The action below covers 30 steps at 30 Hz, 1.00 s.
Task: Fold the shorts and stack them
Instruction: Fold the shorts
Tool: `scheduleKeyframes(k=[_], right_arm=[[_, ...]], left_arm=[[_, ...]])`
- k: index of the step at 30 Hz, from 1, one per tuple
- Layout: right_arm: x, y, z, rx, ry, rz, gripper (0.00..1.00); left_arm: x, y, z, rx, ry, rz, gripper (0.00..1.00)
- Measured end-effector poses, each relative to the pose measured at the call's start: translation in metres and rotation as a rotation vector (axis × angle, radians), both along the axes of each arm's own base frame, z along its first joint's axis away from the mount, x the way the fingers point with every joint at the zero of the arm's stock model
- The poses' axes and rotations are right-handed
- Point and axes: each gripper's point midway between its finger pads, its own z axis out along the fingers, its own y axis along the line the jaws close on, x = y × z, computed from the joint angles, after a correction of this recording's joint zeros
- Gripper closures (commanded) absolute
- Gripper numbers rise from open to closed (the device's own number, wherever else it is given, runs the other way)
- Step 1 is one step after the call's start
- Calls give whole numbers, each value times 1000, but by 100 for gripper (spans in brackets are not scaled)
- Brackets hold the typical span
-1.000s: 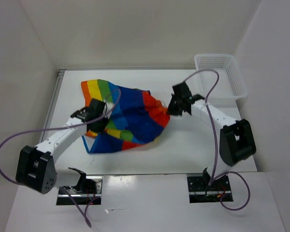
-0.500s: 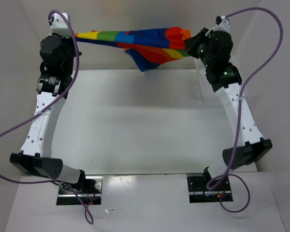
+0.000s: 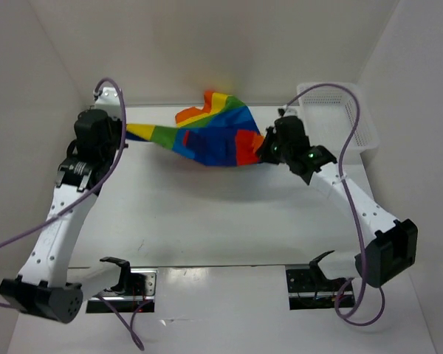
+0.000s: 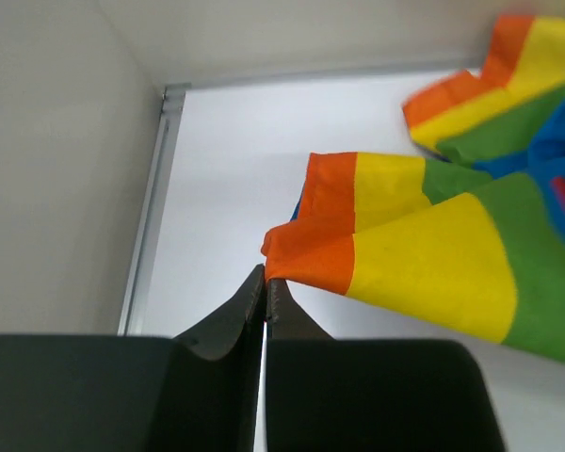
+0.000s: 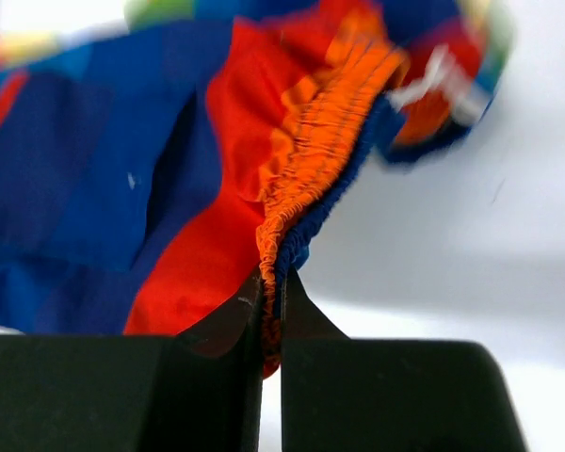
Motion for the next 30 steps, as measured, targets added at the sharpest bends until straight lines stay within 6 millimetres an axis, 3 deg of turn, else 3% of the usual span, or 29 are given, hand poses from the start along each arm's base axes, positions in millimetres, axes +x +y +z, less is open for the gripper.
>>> scheduleKeyframes(k=[2, 5, 7, 9, 11, 13, 15, 17, 18, 20, 22, 23, 25, 26, 28, 30], right_arm=[[-40, 21, -33, -17, 107, 84, 100], [-96, 50, -65, -10, 224, 213, 100], [-111, 55, -78, -6, 268, 247, 100], [-106, 56, -86, -17, 294, 248, 100], [-84, 60, -88, -45, 300, 251, 100], [-39, 68, -85, -69, 303, 238, 100], [31, 85, -61, -47, 256, 221, 100], [104, 90, -21, 4, 129, 179, 100], [131, 86, 2, 24, 60, 152, 100], [159, 70, 49, 43, -67, 94, 100], [164, 46, 107, 38, -204, 23, 100], [160, 39, 131, 35, -260, 2, 100], [133, 30, 180, 45, -369, -17, 100], [116, 26, 198, 55, -403, -21, 100], [82, 17, 217, 80, -460, -21, 100], [46, 12, 210, 104, -453, -9, 100]], left_arm=[[-27, 1, -7, 5, 32, -9, 100], [-57, 3, 9, -2, -1, -23, 100], [-67, 4, 3, -4, -9, -26, 100], [-72, 4, -26, 1, 36, -33, 100], [-67, 0, -71, 15, 151, -46, 100], [-50, -4, -115, 35, 297, -53, 100], [-16, -10, -143, 54, 411, -51, 100], [21, -12, -145, 64, 433, -33, 100], [41, -13, -131, 63, 394, -20, 100], [74, -10, -74, 47, 242, 12, 100], [89, -6, 13, 13, 21, 36, 100], [86, -4, 65, -8, -109, 43, 100], [58, 2, 145, -44, -318, 52, 100], [38, 6, 170, -56, -384, 56, 100], [-3, 13, 200, -75, -486, 65, 100], [-36, 20, 199, -79, -508, 74, 100]])
